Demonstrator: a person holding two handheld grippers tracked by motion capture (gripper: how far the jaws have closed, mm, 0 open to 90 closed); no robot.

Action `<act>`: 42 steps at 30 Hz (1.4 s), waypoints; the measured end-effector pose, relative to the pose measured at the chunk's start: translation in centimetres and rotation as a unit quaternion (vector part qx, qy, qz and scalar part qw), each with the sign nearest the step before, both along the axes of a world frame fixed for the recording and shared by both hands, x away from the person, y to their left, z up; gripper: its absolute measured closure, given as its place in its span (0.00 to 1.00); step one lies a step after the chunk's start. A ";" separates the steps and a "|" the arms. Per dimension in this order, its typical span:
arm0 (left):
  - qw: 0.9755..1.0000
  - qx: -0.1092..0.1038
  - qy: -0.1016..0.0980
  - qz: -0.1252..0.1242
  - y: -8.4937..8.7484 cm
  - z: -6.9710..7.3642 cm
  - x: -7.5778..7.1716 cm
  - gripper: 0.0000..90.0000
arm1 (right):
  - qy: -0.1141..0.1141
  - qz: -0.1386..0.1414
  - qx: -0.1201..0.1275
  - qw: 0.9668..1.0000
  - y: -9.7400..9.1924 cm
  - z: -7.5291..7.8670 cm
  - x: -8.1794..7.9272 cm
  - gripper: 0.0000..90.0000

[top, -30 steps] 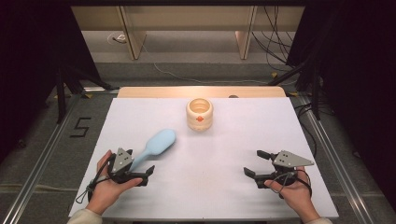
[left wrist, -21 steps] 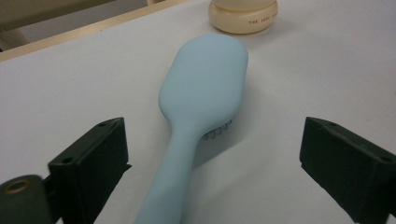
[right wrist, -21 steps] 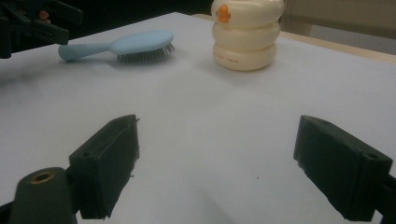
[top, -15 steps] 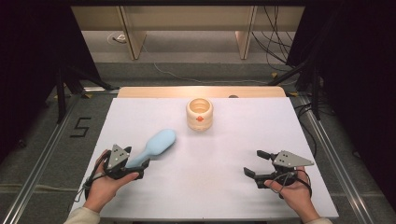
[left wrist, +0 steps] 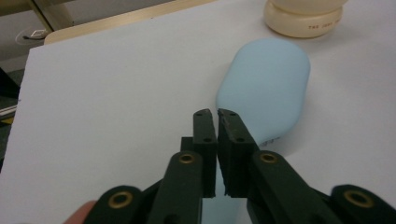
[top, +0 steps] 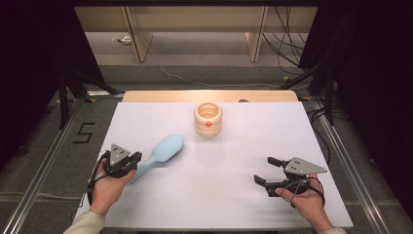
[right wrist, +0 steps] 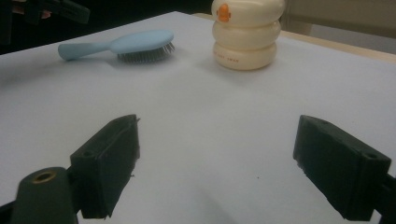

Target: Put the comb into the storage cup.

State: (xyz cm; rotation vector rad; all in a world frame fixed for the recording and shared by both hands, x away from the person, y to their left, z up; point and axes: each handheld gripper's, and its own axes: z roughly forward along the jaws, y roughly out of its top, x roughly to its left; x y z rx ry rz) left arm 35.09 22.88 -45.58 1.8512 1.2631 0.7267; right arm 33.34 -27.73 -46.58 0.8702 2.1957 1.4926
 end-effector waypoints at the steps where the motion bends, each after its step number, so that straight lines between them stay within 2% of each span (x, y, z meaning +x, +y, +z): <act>1: 1.000 0.000 0.000 0.000 0.0 0.0 0.0 0.99 | 0.000 0.000 0.000 1.000 0.0 0.0 0.0 0.17; 4: 1.000 0.010 0.015 0.007 0.0 0.0 0.7 1.00 | 0.001 0.000 0.000 1.000 0.0 0.0 0.0 0.17; 11: 0.999 0.021 0.029 0.017 -0.2 -0.2 1.9 1.00 | 0.001 0.000 0.000 1.000 0.0 0.0 0.0 0.17; 14: 0.998 0.032 0.047 0.023 0.1 -0.6 2.7 1.00 | 0.002 0.000 0.000 1.000 0.0 0.0 0.0 0.17; 17: 0.998 0.033 0.055 0.026 0.2 -0.8 3.0 1.00 | 0.002 0.000 0.000 1.000 0.0 0.0 0.0 0.17; 20: 0.996 0.031 0.073 0.026 0.4 -1.4 3.6 1.00 | 0.003 0.001 0.000 1.000 0.0 0.0 0.0 0.17; 27: 0.995 0.036 0.092 0.021 0.4 -1.9 4.0 1.00 | 0.004 0.001 0.000 1.000 0.0 0.0 0.0 0.17; 30: 0.994 0.045 0.103 0.012 0.3 -2.2 4.1 1.00 | 0.003 0.001 0.000 1.000 0.0 0.0 0.0 0.17; 42: 0.991 0.051 0.126 0.005 0.4 -2.6 4.2 1.00 | 0.005 0.002 0.001 1.000 0.1 -0.1 0.0 0.17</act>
